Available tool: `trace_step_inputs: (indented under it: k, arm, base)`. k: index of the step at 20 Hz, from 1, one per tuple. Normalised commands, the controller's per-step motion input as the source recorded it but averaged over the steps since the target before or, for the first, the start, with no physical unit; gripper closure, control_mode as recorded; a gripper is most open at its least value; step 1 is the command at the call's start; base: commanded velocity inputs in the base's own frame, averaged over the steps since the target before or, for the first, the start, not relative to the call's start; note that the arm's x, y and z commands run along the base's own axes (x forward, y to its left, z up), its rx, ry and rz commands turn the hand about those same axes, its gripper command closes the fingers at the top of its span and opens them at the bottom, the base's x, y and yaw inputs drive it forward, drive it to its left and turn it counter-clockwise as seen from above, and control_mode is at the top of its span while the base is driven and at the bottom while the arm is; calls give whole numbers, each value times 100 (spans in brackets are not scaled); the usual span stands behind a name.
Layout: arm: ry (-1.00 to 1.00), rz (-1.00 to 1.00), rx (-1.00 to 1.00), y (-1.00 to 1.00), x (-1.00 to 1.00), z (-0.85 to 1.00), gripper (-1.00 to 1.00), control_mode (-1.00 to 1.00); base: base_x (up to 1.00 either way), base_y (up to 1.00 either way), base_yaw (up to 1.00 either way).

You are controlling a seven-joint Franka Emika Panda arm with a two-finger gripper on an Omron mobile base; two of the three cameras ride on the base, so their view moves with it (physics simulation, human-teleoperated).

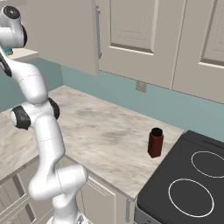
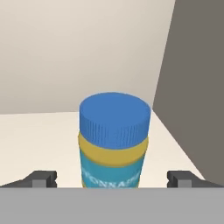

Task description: Collect the paprika, mayonnaise, and shaker from the cabinet and place them next to the stove.

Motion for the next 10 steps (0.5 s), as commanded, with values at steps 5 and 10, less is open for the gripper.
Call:
trace_step_inputs:
  k: [5,10]
  arm:
    - [0,0,0,18,12,3,-100,-100]
    - [0,0,0,3,10,5,-100,-100]
  base:
    - [0,0,0]
    - [0,0,0]
